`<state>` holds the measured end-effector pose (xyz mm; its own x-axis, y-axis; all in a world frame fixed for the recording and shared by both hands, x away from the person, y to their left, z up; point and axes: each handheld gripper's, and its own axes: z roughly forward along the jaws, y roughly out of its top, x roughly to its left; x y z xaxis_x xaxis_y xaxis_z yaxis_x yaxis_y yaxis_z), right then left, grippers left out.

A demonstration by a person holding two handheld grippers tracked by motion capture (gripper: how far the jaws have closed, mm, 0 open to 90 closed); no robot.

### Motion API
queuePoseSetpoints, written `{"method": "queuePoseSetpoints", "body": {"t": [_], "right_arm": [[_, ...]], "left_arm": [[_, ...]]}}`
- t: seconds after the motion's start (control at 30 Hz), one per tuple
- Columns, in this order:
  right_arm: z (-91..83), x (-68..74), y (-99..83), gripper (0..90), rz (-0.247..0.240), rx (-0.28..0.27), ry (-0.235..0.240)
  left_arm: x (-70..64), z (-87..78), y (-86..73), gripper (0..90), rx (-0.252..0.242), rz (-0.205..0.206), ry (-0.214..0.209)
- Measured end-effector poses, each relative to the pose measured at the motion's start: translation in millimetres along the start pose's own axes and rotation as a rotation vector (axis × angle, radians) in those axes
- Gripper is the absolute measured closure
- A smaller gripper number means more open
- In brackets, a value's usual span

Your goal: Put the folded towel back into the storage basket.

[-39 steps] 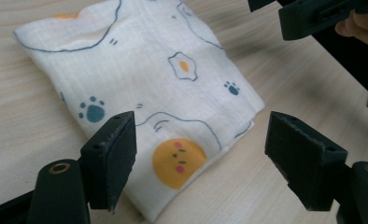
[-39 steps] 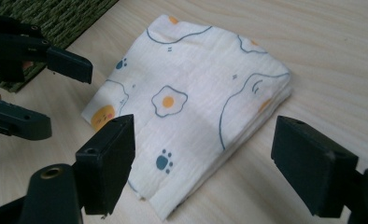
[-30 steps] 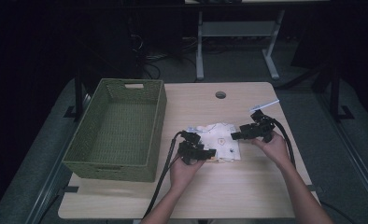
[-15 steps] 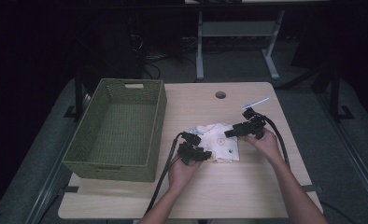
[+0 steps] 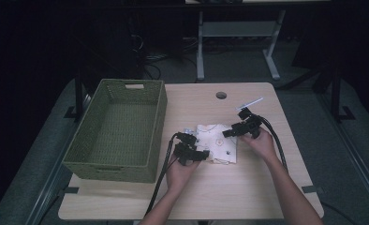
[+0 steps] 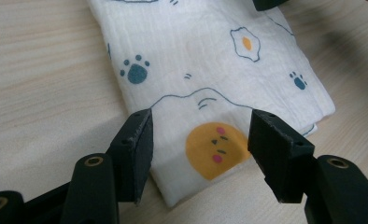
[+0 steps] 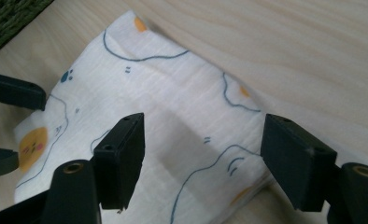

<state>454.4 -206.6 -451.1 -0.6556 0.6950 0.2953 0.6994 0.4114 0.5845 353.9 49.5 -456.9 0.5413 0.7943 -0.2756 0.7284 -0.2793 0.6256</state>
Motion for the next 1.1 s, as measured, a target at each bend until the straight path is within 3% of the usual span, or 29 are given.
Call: {"method": "queuePoseSetpoints", "body": {"t": [0.2, 0.37, 0.5, 0.7, 0.97, 1.1], "right_arm": [[5.2, 1.9, 1.8, 31.1, -0.014, 0.009, -0.039], [9.3, 8.3, 2.9, 32.6, -0.042, 0.018, -0.091], [11.2, 11.5, 2.6, 35.0, -0.055, 0.032, -0.118], [17.1, 23.9, 1.7, 42.2, -0.123, 0.068, -0.216], [15.0, 29.8, -2.6, 66.5, -0.089, 0.053, -0.216], [12.8, 27.6, -4.4, 74.8, -0.043, 0.049, -0.181]], "left_arm": [[1.9, 1.1, 0.3, 44.2, 0.004, -0.007, 0.008], [-0.2, -1.7, 0.0, 41.2, 0.0, 0.004, 0.031], [2.6, 0.7, -0.6, 42.3, 0.02, -0.004, 0.044], [-0.7, 3.5, -1.3, 48.5, 0.019, 0.027, 0.057], [-10.8, 9.5, 0.3, 68.6, 0.029, 0.094, 0.061], [-12.0, 12.4, 1.9, 79.1, 0.043, 0.101, 0.018]]}}
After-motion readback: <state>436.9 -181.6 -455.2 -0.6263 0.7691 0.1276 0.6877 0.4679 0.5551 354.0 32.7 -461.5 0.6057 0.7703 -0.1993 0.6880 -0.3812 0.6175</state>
